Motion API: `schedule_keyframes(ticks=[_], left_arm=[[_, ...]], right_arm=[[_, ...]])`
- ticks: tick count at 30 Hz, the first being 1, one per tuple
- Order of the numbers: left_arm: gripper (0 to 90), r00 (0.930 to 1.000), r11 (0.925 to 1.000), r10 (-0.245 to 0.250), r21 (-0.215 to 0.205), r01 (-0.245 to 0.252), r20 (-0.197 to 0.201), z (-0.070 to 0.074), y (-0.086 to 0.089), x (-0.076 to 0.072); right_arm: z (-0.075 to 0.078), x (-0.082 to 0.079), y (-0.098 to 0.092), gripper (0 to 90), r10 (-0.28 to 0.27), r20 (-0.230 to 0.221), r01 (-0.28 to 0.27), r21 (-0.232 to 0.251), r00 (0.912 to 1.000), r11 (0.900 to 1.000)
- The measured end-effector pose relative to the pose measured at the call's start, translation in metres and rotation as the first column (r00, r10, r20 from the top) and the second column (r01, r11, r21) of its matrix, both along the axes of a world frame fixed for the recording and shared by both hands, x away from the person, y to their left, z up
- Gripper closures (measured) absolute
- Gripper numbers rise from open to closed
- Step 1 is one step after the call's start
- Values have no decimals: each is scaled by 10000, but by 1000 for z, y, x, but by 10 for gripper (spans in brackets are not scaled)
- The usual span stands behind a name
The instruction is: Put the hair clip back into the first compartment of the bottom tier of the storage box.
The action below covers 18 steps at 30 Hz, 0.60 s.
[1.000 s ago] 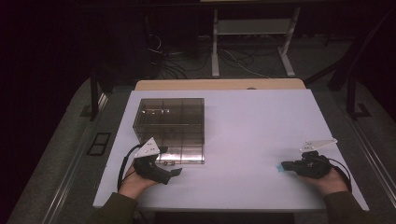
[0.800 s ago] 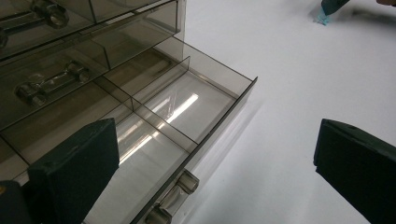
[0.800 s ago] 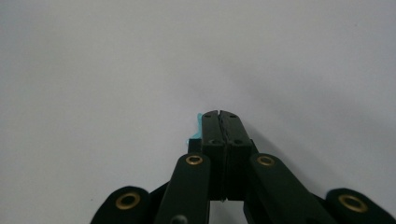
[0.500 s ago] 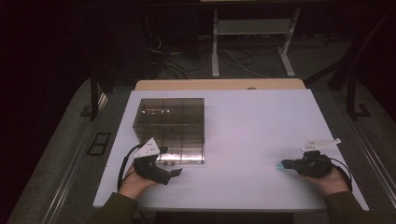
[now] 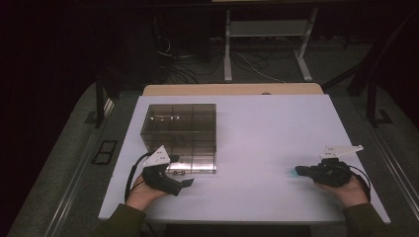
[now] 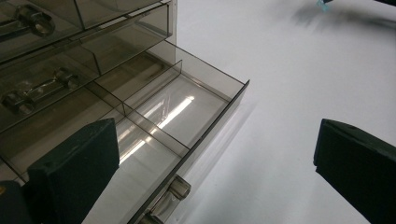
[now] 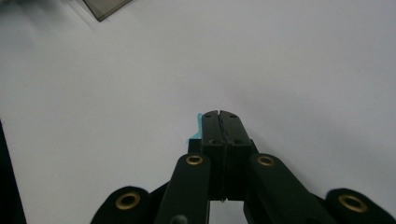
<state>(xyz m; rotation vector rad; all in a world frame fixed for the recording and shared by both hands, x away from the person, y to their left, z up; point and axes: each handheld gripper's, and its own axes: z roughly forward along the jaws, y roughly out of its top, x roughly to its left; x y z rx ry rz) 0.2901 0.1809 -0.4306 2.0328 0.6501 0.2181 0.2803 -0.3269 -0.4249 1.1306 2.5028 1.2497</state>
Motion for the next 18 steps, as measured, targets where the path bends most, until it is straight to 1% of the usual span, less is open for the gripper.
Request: schedule_keyframes(ticks=[1,4,5,10,11,14,18], left_arm=[[0,10000,10000,-10,-21,10,9,0,-1,0],[0,9999,10000,-46,-55,46,-112,0,-2,0],[0,9999,9999,-67,-99,66,-134,-1,-3,0],[0,9998,9996,-154,-238,150,-160,0,-8,-1],[0,9997,9996,-225,-192,223,-131,0,-9,0],[0,9994,9994,-291,-171,288,-169,-1,-11,-1],[0,9994,9993,-290,-230,286,-196,-1,-13,-1]], right_arm=[[1,0,1,883,5,-6,-5,49,10000,10000],[3,2,3,883,93,209,-96,150,9997,9998],[4,2,3,883,108,218,-113,226,9997,9997],[7,6,7,884,143,410,-164,511,9991,9986],[7,7,8,884,124,437,-148,548,9990,9984],[8,10,13,884,226,411,-254,689,9989,9973],[10,13,22,884,447,452,-478,703,9980,9964]])
